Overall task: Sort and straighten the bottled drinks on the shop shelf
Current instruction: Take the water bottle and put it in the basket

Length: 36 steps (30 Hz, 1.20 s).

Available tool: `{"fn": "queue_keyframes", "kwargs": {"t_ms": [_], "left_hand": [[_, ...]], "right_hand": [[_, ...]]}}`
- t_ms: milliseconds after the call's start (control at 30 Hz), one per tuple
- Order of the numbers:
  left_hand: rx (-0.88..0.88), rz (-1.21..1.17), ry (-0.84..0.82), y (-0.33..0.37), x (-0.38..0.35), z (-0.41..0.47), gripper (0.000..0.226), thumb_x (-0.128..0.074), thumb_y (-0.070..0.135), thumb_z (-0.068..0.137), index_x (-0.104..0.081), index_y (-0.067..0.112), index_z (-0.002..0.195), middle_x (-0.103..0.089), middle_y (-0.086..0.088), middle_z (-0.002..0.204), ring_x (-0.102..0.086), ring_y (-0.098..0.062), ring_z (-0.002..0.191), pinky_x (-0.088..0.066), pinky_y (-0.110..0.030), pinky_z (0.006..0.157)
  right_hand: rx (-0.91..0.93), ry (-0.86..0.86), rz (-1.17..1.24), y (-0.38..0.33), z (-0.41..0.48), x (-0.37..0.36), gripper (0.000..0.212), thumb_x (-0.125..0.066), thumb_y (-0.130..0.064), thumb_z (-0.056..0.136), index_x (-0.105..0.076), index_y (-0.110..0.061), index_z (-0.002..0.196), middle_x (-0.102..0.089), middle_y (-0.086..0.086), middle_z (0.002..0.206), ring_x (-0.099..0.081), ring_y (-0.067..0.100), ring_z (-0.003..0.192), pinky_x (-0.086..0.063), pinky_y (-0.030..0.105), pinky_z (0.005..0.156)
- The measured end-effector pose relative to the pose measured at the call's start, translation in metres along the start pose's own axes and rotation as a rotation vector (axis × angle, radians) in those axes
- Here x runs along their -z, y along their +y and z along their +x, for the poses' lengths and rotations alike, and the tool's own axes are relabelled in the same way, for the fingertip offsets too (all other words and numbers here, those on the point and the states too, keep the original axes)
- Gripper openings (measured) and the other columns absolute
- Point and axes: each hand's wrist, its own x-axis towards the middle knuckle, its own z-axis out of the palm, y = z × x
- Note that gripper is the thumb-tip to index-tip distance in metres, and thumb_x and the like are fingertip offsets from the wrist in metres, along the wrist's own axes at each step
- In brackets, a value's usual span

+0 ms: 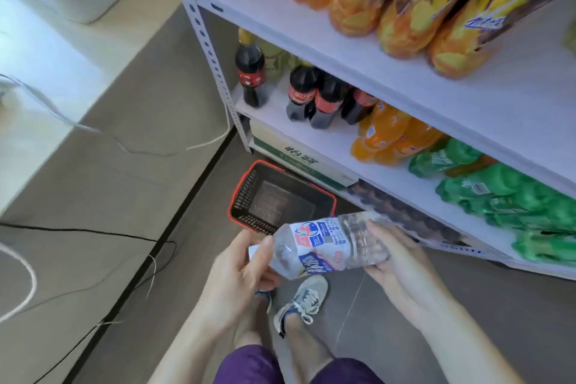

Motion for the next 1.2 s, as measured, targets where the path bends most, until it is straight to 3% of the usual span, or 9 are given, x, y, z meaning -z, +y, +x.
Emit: {"fn": "queue_keyframes", "kwargs": {"t_ms": [167,300,400,500,567,733,867,1033,1200], "left_hand": [[0.007,0.243,0.101,-0.086,0.013,0.052,0.025,-0.063,0.043,0.09,-0.052,0.031,0.071,-0.062,-0.007,0.053,-0.057,-0.019,0.042,-0.045,-0.025,0.046],[0.153,0.355,0.239,-0.155,0.007,0.118,0.033,-0.065,0.037,0.092,-0.05,0.016,0.072,-0.062,-0.007,0.055,-0.063,-0.031,0.056,-0.053,-0.045,0.061],[0.223,0.422,0.278,-0.213,-0.003,0.177,0.031,-0.064,0.038,0.091,-0.049,0.016,0.076,-0.066,-0.003,0.058,-0.066,-0.03,0.066,-0.052,-0.041,0.066],[0.199,0.536,0.241,-0.264,-0.022,0.246,0.027,-0.066,0.035,0.09,-0.045,0.02,0.08,-0.064,0.0,0.065,-0.066,-0.035,0.08,-0.041,-0.035,0.061],[0.201,0.571,0.184,-0.293,-0.039,0.287,0.027,-0.066,0.031,0.09,-0.045,0.016,0.082,-0.067,-0.009,0.076,-0.066,-0.038,0.087,-0.037,-0.035,0.062],[0.357,0.629,0.021,-0.345,-0.075,0.351,0.037,-0.057,0.035,0.096,-0.062,-0.001,0.106,-0.069,-0.025,0.109,-0.064,-0.038,0.107,-0.046,-0.038,0.085],[0.387,0.485,0.015,-0.334,-0.085,0.361,0.029,-0.052,0.009,0.094,-0.062,0.003,0.121,-0.067,-0.021,0.12,-0.061,-0.036,0.115,-0.042,-0.033,0.095],[0.18,0.426,0.079,-0.242,-0.05,0.304,0.044,-0.047,-0.006,0.087,-0.066,0.01,0.123,-0.07,-0.009,0.12,-0.064,-0.024,0.114,-0.041,-0.023,0.097],[0.015,0.455,0.126,-0.112,-0.006,0.223,0.031,-0.048,0.002,0.09,-0.072,0.02,0.098,-0.071,0.01,0.1,-0.064,-0.014,0.098,-0.039,-0.016,0.08]], "right_hand": [[-0.159,0.051,-0.334,0.069,0.071,-0.009,0.021,-0.056,-0.013,0.096,-0.061,-0.02,0.116,-0.069,-0.004,0.096,-0.064,0.01,0.088,-0.047,0.027,0.078],[-0.205,0.09,-0.453,0.104,0.104,-0.002,0.019,-0.054,-0.004,0.096,-0.063,-0.013,0.11,-0.066,-0.001,0.097,-0.06,0.017,0.093,-0.046,0.022,0.071],[-0.222,0.119,-0.546,0.133,0.128,0.013,0.018,-0.058,-0.001,0.093,-0.067,-0.015,0.099,-0.071,-0.002,0.087,-0.064,0.015,0.08,-0.048,0.022,0.065],[-0.288,0.108,-0.619,0.16,0.164,0.021,0.017,-0.061,0.003,0.088,-0.068,-0.012,0.094,-0.071,0.001,0.075,-0.063,0.015,0.065,-0.046,0.023,0.059],[-0.297,0.093,-0.728,0.179,0.192,0.028,0.016,-0.062,0.001,0.086,-0.068,-0.011,0.093,-0.071,0.004,0.077,-0.064,0.017,0.069,-0.045,0.025,0.067],[-0.243,0.1,-0.792,0.203,0.234,0.033,0.026,-0.057,0.003,0.086,-0.068,-0.021,0.085,-0.072,0.004,0.084,-0.064,0.017,0.075,-0.046,0.021,0.066],[-0.15,0.141,-0.672,0.189,0.243,0.028,0.029,-0.053,0.008,0.089,-0.068,-0.017,0.087,-0.071,0.003,0.076,-0.061,0.017,0.064,-0.047,0.019,0.056],[0.08,0.159,-0.684,0.129,0.202,0.008,0.031,-0.059,0.003,0.09,-0.068,-0.027,0.09,-0.073,-0.002,0.085,-0.069,0.016,0.084,-0.05,0.029,0.083],[0.277,0.136,-0.8,0.047,0.122,-0.015,0.03,-0.065,-0.014,0.089,-0.068,-0.044,0.091,-0.072,-0.02,0.087,-0.069,-0.001,0.082,-0.047,0.009,0.078]]}}
